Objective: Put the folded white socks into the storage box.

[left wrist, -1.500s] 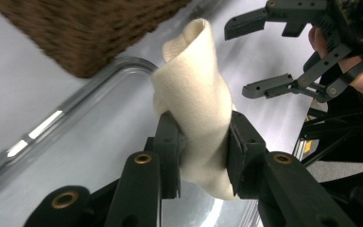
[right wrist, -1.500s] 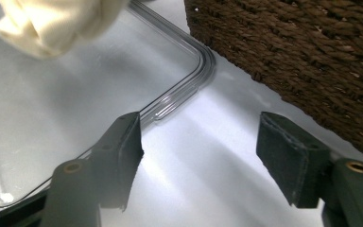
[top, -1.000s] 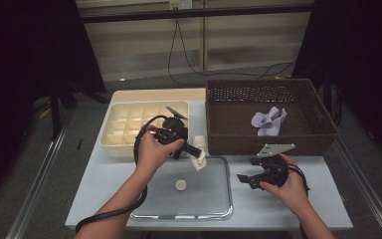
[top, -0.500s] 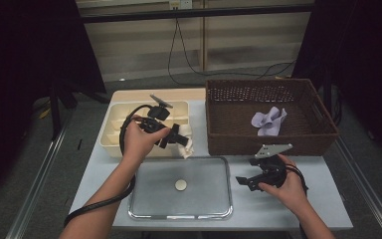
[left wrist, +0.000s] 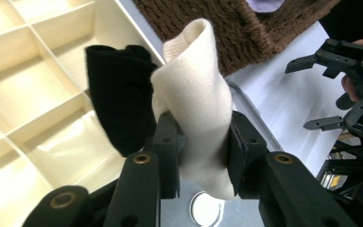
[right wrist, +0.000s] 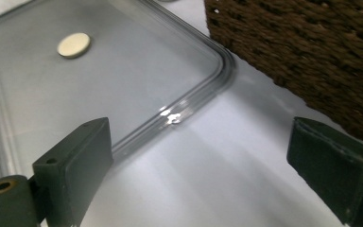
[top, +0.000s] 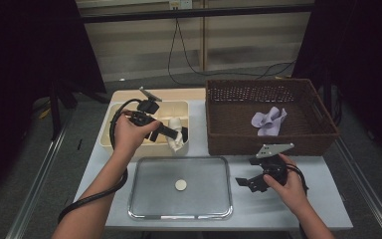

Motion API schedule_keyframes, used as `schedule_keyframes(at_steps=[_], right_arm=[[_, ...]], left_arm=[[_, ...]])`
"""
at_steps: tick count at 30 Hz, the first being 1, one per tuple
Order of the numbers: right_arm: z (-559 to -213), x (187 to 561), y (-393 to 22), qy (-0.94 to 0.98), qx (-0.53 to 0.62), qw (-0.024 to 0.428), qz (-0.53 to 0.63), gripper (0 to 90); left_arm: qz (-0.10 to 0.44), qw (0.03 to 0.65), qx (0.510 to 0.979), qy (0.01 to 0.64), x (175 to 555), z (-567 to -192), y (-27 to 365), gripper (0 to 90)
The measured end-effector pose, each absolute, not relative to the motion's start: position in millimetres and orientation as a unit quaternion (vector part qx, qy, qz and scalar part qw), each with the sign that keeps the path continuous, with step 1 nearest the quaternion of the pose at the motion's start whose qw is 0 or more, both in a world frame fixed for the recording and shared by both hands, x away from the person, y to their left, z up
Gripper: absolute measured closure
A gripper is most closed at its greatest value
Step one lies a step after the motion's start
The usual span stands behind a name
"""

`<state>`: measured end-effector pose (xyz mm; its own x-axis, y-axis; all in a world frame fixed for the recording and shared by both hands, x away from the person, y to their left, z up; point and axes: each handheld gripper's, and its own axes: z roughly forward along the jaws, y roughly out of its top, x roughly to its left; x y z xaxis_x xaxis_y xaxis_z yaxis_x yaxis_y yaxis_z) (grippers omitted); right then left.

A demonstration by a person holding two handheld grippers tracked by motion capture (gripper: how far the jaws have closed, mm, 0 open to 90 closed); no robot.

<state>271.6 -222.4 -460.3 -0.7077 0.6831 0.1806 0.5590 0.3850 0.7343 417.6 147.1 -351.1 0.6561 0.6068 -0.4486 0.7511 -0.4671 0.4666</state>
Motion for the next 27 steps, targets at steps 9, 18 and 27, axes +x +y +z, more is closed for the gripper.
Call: schedule_keyframes(at_steps=[9,18,27], right_arm=[[-460,271,-222,0.832,0.371,0.078,0.406,7.5],[-462,272,-220,0.833,0.368,0.074,0.406,7.5],[-462,272,-219,0.835,0.364,0.071,0.407,7.5]], left_arm=[[-0.102,0.323,0.846,0.41,429,-352,163,68.3],[-0.084,0.306,0.846,0.429,440,-363,175,68.3],[-0.078,0.307,0.832,0.455,448,-374,181,68.3]])
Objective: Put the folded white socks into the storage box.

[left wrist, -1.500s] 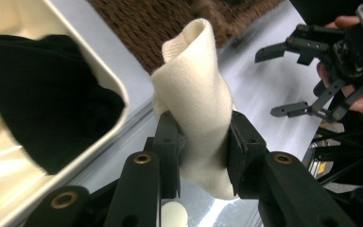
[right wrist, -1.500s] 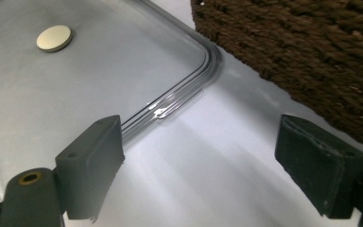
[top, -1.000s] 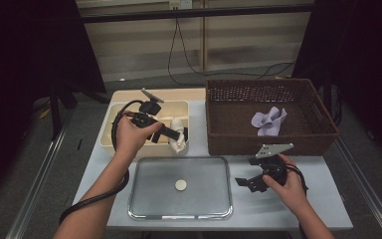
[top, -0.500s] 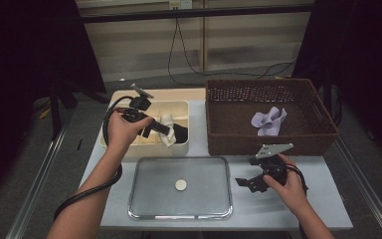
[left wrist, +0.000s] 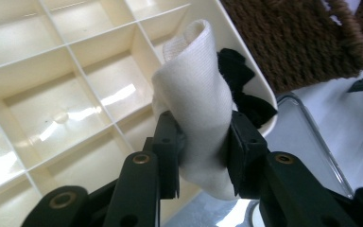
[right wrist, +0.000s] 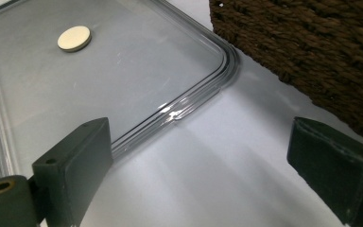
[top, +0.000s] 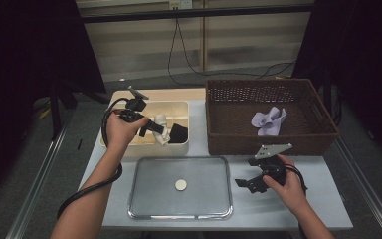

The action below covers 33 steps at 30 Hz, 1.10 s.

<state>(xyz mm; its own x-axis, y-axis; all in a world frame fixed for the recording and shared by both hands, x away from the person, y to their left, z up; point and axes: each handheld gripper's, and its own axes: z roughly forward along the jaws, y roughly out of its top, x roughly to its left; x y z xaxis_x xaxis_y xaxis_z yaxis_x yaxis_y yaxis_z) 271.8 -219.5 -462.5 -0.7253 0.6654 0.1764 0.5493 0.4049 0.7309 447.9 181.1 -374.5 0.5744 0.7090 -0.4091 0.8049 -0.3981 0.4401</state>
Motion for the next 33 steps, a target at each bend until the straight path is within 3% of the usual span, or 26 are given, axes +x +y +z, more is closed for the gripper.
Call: schedule_keyframes(at_steps=[20,33], right_arm=[[-464,272,-218,0.837,0.36,0.068,0.407,7.5],[-465,272,-216,0.84,0.357,0.064,0.404,7.5]], left_arm=[[-0.063,0.254,0.848,0.461,453,-415,168,69.1],[-0.043,0.25,0.857,0.448,448,-420,163,68.1]])
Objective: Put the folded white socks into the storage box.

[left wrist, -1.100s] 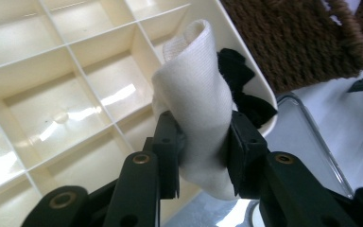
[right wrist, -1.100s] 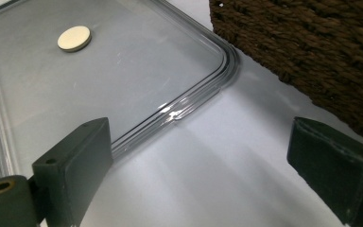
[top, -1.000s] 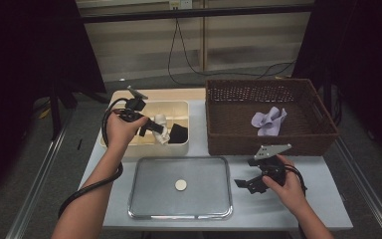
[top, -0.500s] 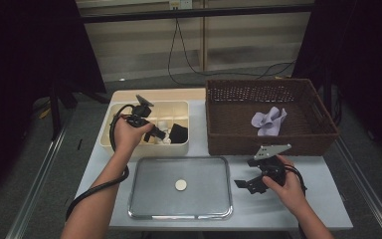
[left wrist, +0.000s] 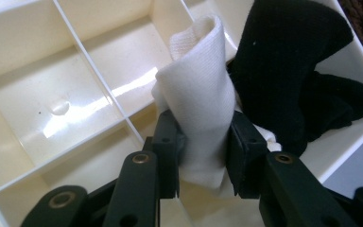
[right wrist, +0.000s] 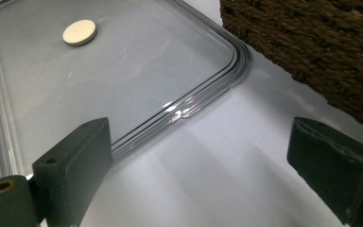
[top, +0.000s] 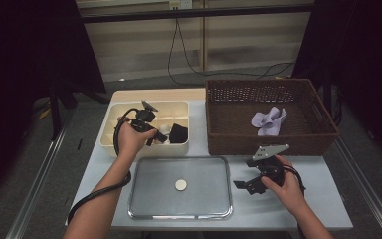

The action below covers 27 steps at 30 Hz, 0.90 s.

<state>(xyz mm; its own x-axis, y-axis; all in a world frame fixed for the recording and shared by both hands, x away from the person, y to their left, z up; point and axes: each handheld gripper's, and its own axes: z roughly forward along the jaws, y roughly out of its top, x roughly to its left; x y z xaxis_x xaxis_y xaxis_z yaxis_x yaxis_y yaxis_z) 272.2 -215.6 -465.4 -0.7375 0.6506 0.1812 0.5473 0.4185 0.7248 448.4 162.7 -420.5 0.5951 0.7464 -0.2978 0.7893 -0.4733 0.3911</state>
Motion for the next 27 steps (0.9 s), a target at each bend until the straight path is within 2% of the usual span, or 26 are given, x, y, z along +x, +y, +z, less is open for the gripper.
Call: schedule_keyframes(at_steps=[5,8,14,27], right_arm=[[-464,272,-216,0.838,0.356,0.064,0.407,7.5],[-464,272,-217,0.838,0.356,0.064,0.408,7.5],[-463,272,-216,0.839,0.354,0.063,0.409,7.5],[-464,272,-215,0.84,0.353,0.061,0.408,7.5]], left_arm=[[-0.038,0.253,0.857,0.447,449,-413,164,64.3],[-0.04,0.25,0.858,0.447,450,-406,167,59.1],[-0.039,0.26,0.853,0.451,452,-391,173,56.6],[-0.03,0.262,0.855,0.447,455,-369,176,57.5]])
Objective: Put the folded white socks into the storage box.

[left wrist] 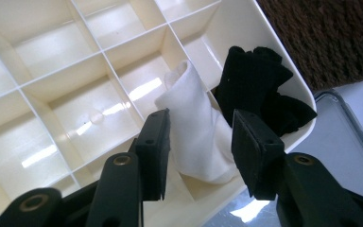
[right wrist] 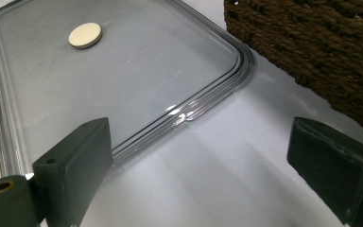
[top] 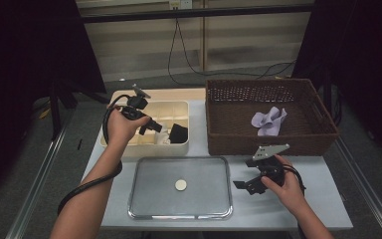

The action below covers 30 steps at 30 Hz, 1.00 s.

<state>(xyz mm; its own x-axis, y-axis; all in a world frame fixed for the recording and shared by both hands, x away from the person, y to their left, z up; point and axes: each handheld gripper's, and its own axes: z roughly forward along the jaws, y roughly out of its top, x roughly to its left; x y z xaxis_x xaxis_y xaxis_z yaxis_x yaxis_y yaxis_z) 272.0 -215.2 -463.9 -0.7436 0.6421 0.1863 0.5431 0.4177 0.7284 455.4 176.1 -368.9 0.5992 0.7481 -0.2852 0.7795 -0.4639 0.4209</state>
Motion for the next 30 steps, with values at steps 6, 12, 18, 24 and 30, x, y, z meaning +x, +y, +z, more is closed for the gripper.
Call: schedule_keyframes(at_steps=[6,12,18,24,30], right_arm=[[-464,272,-215,0.84,0.352,0.06,0.409,7.5],[-464,272,-215,0.841,0.351,0.06,0.407,7.6],[-464,272,-214,0.842,0.351,0.059,0.406,7.6],[-464,272,-213,0.843,0.348,0.059,0.407,7.6],[-464,272,-214,0.843,0.348,0.059,0.406,7.6]], left_arm=[[-0.025,0.261,0.856,0.445,457,-359,178,62.8],[-0.033,0.26,0.853,0.452,457,-352,179,71.8],[-0.045,0.257,0.848,0.462,458,-355,179,85.2],[-0.056,0.255,0.847,0.462,458,-363,178,90.0],[-0.056,0.255,0.845,0.467,460,-371,177,90.0]])
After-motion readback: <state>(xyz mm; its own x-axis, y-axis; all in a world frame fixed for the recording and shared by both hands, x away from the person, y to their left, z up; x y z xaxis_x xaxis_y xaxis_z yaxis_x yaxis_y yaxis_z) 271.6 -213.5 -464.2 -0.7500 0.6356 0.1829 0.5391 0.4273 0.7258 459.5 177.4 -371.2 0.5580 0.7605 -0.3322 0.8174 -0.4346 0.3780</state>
